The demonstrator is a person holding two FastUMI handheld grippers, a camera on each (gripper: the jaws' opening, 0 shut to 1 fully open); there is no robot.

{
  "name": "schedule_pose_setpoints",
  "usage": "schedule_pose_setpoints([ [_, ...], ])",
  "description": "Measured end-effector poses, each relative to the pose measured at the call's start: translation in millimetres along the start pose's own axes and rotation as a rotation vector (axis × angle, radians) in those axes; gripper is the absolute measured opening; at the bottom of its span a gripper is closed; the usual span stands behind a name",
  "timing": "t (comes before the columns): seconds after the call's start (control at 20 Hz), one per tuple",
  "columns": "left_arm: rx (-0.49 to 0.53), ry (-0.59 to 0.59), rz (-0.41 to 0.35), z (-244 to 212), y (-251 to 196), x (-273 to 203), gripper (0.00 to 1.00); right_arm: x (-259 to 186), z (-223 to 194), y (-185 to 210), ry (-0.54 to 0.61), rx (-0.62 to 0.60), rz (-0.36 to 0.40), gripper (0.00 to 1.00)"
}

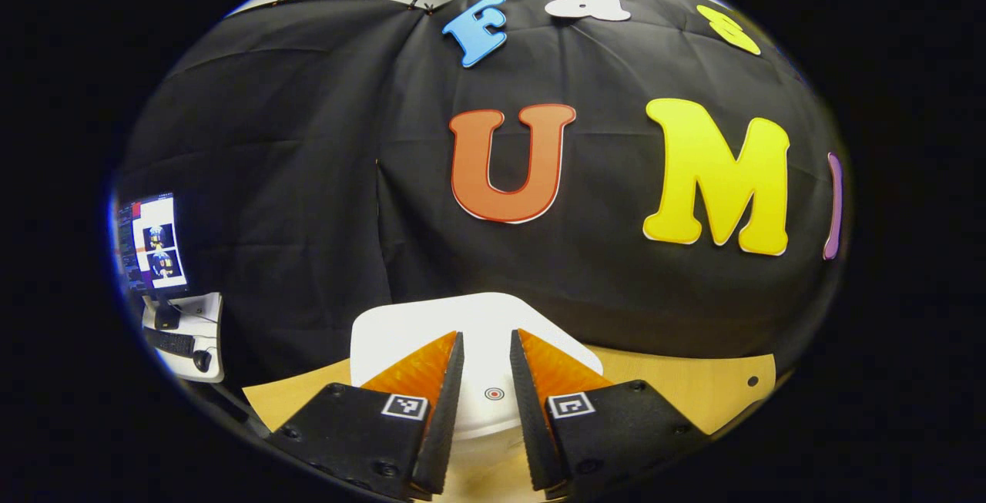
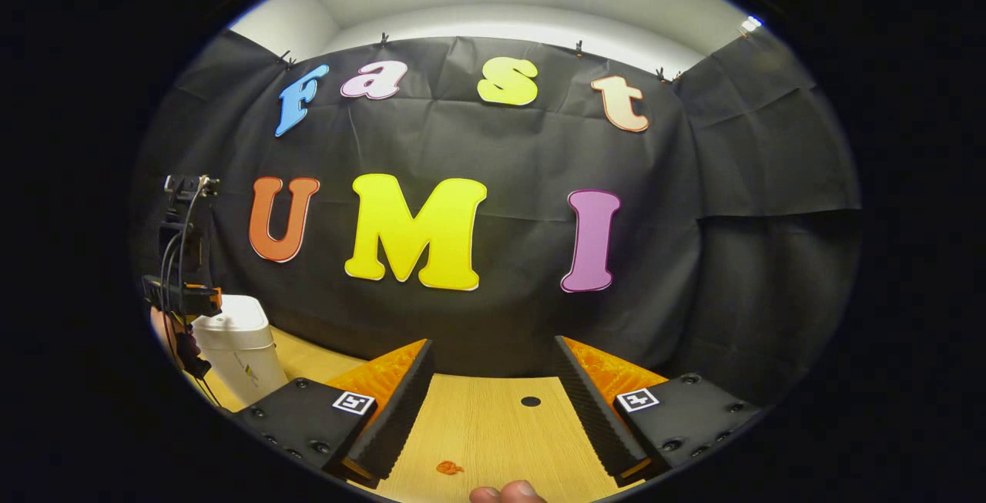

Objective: Press the lid of the desktop garbage bin to open it, pick up the crumpled paper on the desktop and throw it into the bin, then pick up the pop can on the desktop and drop it into the bin, and finally close the garbage bin lid.

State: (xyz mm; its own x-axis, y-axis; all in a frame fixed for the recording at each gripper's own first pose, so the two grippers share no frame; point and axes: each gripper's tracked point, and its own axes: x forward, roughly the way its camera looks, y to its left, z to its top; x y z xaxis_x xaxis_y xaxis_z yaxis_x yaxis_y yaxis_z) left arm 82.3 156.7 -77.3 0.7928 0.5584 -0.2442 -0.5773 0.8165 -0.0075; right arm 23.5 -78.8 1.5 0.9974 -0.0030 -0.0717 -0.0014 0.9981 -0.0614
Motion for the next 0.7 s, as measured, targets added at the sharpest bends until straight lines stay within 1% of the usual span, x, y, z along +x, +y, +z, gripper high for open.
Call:
schedule_pose_setpoints([
  [0.05,-0.002,0.007,0.011,-2.4,1.5,1.4,0.35,0.2,0.1,0.1,-0.001,-0.003,0.000,0.97],
  [0.1,-0.003,0.011,0.021,-3.4,2.5,2.8,0.31,-0.1,0.8,0.2,-0.002,-0.003,0.002,0.95],
  [0.15,-0.004,0.015,0.029,-5.2,2.7,3.5,0.24,0.3,0.3,0.4,0.000,-0.003,0.002,0.96],
  [0.2,-0.006,0.022,0.034,-8.3,2.7,4.7,0.22,0.7,-0.7,0.7,0.003,-0.004,0.003,0.95],
  [0.25,-0.007,0.032,0.037,-11.4,1.7,5.5,0.18,0.9,-2.8,0.9,0.007,-0.005,0.004,0.98],
  [0.3,-0.004,0.043,0.040,-14.4,1.2,6.8,0.16,1.1,-3.6,0.3,0.009,-0.005,0.003,0.95],
  [0.35,-0.002,0.054,0.044,-18.4,1.3,8.4,0.12,1.7,-4.0,-0.1,0.010,-0.004,0.002,0.95],
  [0.45,-0.003,0.078,0.044,-26.5,0.1,10.3,0.08,2.5,-4.6,-1.7,0.010,0.000,-0.002,0.95],
  [0.5,-0.003,0.070,0.047,-26.3,-0.1,9.6,0.08,3.0,-5.5,-2.0,0.011,0.001,-0.003,0.97],
  [0.6,-0.035,0.077,0.052,-33.0,-1.0,10.4,0.07,4.3,-10.5,-2.5,0.022,0.008,-0.007,0.97],
  [0.7,-0.018,0.103,0.050,-32.9,-0.4,9.9,0.07,5.6,-16.2,-3.8,0.036,0.016,-0.014,0.97],
])
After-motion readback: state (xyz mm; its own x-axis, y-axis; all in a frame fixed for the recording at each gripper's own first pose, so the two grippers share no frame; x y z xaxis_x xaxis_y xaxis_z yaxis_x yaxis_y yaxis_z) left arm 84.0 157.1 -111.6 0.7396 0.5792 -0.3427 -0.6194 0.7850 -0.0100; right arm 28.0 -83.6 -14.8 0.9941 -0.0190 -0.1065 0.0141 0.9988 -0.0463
